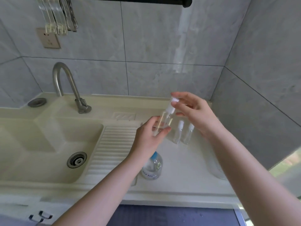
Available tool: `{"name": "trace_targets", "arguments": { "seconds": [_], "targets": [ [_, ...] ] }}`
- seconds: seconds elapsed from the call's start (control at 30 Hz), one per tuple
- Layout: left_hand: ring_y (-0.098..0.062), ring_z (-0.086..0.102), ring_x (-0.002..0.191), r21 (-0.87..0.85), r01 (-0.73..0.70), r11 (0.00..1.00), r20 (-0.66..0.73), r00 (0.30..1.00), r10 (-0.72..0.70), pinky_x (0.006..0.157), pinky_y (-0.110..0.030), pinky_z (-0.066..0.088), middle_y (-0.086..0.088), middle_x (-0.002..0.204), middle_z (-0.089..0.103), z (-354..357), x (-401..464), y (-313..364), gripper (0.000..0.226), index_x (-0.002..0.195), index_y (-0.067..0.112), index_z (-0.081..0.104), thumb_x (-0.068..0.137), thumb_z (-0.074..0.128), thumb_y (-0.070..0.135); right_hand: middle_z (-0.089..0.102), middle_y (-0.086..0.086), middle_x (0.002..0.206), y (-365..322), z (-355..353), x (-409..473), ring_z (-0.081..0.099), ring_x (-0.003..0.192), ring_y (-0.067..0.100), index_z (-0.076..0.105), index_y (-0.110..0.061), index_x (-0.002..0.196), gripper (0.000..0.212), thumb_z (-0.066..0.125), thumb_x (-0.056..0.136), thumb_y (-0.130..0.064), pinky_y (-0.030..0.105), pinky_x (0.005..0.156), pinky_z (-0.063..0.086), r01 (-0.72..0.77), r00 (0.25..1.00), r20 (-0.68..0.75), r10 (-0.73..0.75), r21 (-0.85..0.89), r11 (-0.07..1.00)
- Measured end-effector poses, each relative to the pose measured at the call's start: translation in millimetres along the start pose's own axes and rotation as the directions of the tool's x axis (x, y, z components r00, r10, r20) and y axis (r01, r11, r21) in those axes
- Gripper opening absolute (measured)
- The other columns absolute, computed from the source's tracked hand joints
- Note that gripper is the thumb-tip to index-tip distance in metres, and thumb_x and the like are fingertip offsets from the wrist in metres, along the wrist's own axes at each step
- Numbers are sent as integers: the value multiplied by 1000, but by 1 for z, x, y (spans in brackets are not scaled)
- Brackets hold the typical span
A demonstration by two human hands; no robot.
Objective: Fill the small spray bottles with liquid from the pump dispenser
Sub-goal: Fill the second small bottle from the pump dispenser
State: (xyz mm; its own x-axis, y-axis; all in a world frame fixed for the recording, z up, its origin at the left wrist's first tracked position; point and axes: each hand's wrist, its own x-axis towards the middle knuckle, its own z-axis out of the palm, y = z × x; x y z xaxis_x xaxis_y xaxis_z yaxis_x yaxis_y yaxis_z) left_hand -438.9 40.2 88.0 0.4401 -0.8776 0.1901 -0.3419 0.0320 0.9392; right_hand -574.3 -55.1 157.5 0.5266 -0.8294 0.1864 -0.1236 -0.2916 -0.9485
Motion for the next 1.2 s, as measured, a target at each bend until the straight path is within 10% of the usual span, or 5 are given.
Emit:
{"name": "trace_targets", "arguments": {
  "seconds": [0.13,0.47,0.73,0.97,1.2],
  "targets": [
    [-10,67,94,-60,22,998,48,999,-19,91,-35,53,18,97,72,5,-24,6,23,105,32,64,85,75,32,64,-5,121,5,17,-22,68,103,8,61,-35,125,69,81,65,-63,32,89,57,-139,984,-86,157,187,973],
    [-3,68,84,-129,48,991,37,998,-44,75,-18,52,19,97,71,1,-52,6,22,102,28,66,83,77,28,64,2,70,2,33,-48,62,71,13,71,-24,107,44,92,69,-28,23,73,48,-101,957,-244,154,219,970],
    [-4,68,88,-162,75,984,51,996,-67,79,-17,52,19,99,72,0,-59,4,23,104,31,67,83,77,29,60,-9,135,0,27,-56,58,123,4,20,-51,154,90,77,84,-44,36,109,43,-175,984,26,174,208,962],
    [-1,67,87,-163,77,984,55,996,-69,76,-14,51,21,99,72,3,-64,6,24,106,30,67,84,76,28,65,-5,84,10,36,-60,68,90,7,38,-33,148,86,86,78,-21,26,95,50,-7,966,-255,53,175,984],
    [2,65,83,-164,69,984,35,997,-64,71,-8,46,22,97,71,4,-67,5,25,104,32,67,83,77,26,66,-12,120,8,32,-63,59,115,-2,17,-50,155,99,80,78,-43,27,102,42,-103,982,-139,131,196,975]
  ]
}}
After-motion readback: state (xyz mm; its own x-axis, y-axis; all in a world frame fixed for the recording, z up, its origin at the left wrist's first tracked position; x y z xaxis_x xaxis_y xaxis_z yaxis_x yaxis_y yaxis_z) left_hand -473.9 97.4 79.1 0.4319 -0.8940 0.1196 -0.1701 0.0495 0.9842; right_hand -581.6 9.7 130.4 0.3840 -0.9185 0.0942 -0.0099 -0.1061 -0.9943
